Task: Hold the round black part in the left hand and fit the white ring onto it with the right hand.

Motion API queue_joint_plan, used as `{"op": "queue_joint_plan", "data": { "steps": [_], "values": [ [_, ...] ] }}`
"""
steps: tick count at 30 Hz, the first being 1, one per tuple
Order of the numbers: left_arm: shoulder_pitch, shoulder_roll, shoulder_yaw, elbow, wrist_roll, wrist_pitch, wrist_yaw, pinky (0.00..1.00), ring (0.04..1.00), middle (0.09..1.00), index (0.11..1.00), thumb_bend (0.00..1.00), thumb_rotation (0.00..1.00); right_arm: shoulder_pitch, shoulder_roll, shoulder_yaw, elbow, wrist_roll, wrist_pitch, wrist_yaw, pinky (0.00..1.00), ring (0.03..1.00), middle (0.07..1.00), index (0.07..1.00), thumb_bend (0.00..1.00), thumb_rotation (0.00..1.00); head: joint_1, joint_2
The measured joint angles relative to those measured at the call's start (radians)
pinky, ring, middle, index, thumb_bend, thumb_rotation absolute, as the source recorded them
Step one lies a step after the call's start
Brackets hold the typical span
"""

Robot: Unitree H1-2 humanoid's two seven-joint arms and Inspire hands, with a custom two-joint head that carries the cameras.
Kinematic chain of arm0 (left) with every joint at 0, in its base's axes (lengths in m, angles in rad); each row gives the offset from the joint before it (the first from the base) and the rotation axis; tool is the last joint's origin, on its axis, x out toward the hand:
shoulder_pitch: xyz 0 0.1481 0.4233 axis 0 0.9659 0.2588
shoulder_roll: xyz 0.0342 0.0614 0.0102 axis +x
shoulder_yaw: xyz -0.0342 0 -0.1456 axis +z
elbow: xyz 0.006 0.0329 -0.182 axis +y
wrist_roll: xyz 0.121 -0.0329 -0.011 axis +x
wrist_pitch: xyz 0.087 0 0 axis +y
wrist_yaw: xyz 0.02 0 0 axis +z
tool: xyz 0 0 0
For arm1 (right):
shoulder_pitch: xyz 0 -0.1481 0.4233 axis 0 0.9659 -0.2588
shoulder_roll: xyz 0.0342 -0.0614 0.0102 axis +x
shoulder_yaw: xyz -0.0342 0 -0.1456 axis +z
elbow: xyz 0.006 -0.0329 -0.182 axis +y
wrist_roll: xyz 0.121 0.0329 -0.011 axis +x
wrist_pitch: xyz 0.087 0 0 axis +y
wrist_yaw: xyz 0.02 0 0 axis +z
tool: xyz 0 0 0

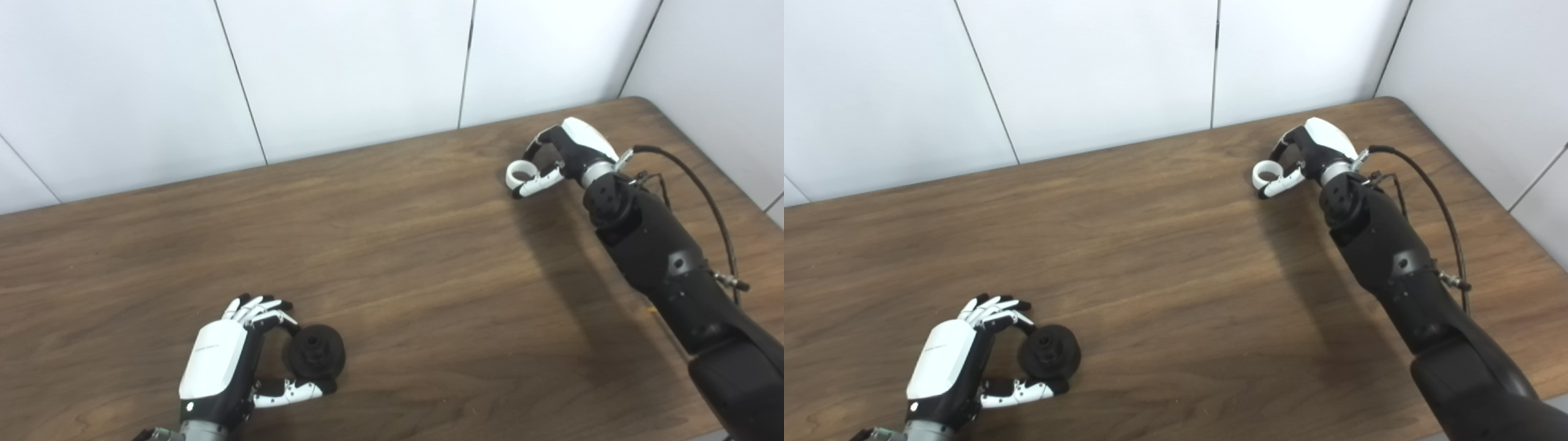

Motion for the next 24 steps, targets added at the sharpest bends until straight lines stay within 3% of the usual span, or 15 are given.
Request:
{"op": "queue_joint_plan", "data": {
  "steps": [9, 15, 24],
  "values": [
    [-0.002, -0.011, -0.006, 0.0, 0.018, 0.006, 0.0, 0.95, 0.86, 0.776, 0.486, 0.52, 0.04, 0.02, -0.006, 0.057, -0.297, -0.027, 0.02, 0.137, 0.9, 0.941, 0.826, 0.484, 0.52, 0.14, 0.048, 0.0],
    [-0.003, -0.026, -0.011, 0.0, 0.038, 0.012, 0.0, 0.95, 0.862, 0.776, 0.486, 0.52, 0.04, 0.025, 0.001, 0.114, -0.472, -0.068, 0.075, 0.305, 0.91, 0.947, 0.831, 0.483, 0.52, 0.14, 0.095, -0.002],
    [-0.008, -0.045, -0.027, -0.001, 0.078, 0.037, 0.003, 0.95, 0.86, 0.775, 0.487, 0.52, 0.04, 0.105, 0.133, 0.106, -0.682, -0.142, 0.081, 0.536, 0.97, 0.957, 0.83, 0.484, 0.52, 0.14, 0.159, 0.003]
  ]
}}
